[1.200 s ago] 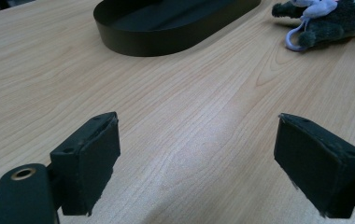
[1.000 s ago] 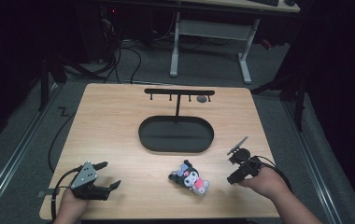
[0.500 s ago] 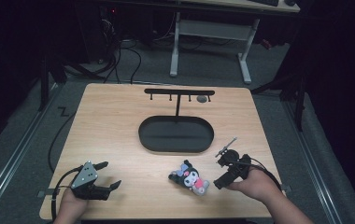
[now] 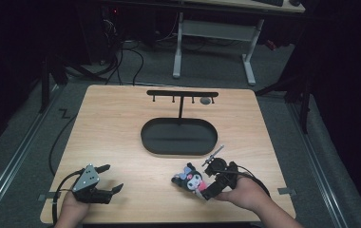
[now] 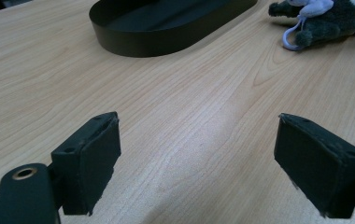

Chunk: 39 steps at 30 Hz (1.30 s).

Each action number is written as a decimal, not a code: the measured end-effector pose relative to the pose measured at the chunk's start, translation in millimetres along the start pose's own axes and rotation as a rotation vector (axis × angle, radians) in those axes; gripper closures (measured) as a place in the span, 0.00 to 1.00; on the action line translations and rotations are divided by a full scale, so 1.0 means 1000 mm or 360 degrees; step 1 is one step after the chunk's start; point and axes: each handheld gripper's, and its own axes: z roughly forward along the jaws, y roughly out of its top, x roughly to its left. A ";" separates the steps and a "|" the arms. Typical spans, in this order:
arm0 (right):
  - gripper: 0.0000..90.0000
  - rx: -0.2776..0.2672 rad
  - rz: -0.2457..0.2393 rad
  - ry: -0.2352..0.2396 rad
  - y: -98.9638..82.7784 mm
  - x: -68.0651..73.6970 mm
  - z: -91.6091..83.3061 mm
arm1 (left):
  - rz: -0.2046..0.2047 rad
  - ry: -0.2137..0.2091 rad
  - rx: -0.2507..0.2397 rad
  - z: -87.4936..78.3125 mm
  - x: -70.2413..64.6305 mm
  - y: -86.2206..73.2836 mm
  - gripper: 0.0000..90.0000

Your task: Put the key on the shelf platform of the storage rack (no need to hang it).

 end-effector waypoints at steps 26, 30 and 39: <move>0.30 0.0029 -0.0074 0.0009 0.005 0.020 0.041 | 0.0004 -0.0011 0.0006 0.002 0.001 0.000 0.17; 0.44 0.0017 -0.0078 0.0009 0.005 0.019 0.041 | 0.0005 -0.0013 0.0009 0.002 0.001 0.000 0.17; 0.52 0.0010 -0.0028 0.0036 0.005 0.021 0.034 | 0.0003 -0.0015 0.0012 0.002 0.000 0.000 0.17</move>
